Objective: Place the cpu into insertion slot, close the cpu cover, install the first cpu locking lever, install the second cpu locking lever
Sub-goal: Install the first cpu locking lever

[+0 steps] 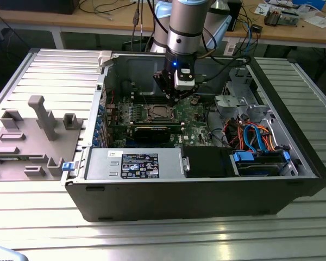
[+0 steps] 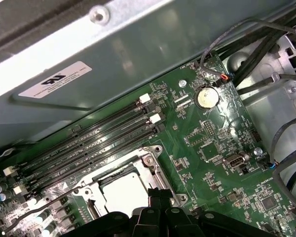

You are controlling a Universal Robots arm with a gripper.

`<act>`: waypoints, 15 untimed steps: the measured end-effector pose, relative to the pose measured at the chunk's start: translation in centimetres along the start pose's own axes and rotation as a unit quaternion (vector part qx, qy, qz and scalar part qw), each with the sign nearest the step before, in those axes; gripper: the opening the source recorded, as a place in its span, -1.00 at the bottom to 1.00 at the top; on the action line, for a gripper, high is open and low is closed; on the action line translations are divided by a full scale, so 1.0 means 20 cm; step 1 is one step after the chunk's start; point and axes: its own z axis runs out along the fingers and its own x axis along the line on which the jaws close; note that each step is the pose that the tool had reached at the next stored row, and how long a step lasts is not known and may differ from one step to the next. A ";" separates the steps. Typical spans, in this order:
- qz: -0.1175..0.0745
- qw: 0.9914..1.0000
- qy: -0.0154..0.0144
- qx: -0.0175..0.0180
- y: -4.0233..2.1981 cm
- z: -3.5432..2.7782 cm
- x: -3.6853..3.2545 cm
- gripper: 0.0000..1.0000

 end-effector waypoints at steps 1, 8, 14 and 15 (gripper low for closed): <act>-0.001 1.000 0.000 0.000 0.000 0.000 0.000 -0.79; -0.019 0.999 0.013 -0.025 0.000 0.000 0.000 -0.79; -0.042 0.999 0.013 -0.024 0.000 0.000 0.000 -0.79; -0.044 0.999 0.013 -0.024 0.000 0.000 0.000 -0.79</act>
